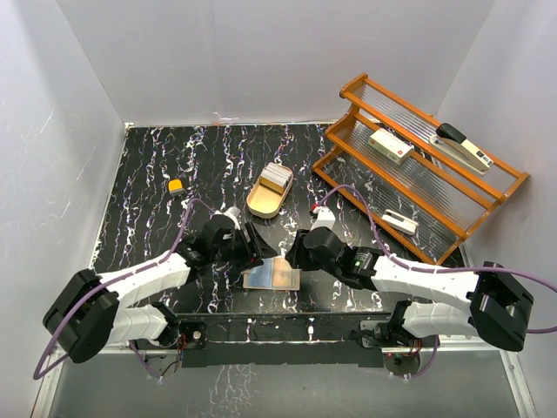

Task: Put the credit cards into the card holder
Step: Turn over the card slot in the card holder, then pick up the credit card from the storage box.

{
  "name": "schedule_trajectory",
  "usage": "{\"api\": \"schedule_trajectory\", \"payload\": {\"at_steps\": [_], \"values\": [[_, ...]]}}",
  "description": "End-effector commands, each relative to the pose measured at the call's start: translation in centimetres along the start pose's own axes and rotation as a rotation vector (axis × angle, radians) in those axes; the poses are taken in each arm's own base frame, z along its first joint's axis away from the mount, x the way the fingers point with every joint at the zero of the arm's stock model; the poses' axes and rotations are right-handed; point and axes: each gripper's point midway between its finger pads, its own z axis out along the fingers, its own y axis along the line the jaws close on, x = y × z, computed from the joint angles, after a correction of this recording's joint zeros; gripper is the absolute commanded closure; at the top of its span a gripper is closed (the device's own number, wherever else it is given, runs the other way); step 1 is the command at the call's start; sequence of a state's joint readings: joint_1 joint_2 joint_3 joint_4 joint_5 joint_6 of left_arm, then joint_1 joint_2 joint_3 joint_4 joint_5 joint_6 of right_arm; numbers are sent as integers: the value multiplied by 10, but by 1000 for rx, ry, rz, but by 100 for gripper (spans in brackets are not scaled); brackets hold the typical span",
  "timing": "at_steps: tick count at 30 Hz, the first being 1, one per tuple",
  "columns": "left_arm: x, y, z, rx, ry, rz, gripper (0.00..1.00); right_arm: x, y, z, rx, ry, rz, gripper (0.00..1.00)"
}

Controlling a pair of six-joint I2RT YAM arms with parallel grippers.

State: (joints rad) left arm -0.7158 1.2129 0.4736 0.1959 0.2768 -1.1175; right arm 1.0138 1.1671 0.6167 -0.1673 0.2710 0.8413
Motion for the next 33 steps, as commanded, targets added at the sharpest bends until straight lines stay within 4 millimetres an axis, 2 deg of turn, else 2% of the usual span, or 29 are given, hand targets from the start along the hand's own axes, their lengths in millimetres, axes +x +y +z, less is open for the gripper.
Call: {"api": "schedule_trajectory", "payload": {"at_steps": [1, 7, 12, 15, 20, 25, 26, 27, 29, 33], "values": [[-17, 8, -18, -117, -92, 51, 40, -15, 9, -3, -22, -58, 8, 65], [-32, 27, -40, -260, -170, 121, 40, -40, 12, -2, 41, -86, -178, 62], [-38, 37, -58, -339, -210, 168, 40, -79, 23, 2, 84, -130, -315, 59], [-40, 44, -68, -373, -234, 179, 39, -105, 29, 12, 108, -169, -393, 59], [-36, 48, -79, -381, -233, 203, 39, -145, 22, 37, 200, -170, -482, 58], [-35, 40, -87, -351, -211, 287, 36, -180, 18, 63, 247, -215, -561, 53], [-37, 37, -91, -357, -214, 306, 32, -186, 15, 68, 263, -221, -570, 53], [-40, 32, -96, -358, -221, 330, 20, -192, 14, 75, 270, -222, -580, 51], [-47, 19, -106, -347, -238, 384, 9, -201, 11, 87, 277, -208, -603, 50], [-52, 2, -122, -306, -252, 480, 7, -202, -3, 116, 319, -110, -658, 50]]}}
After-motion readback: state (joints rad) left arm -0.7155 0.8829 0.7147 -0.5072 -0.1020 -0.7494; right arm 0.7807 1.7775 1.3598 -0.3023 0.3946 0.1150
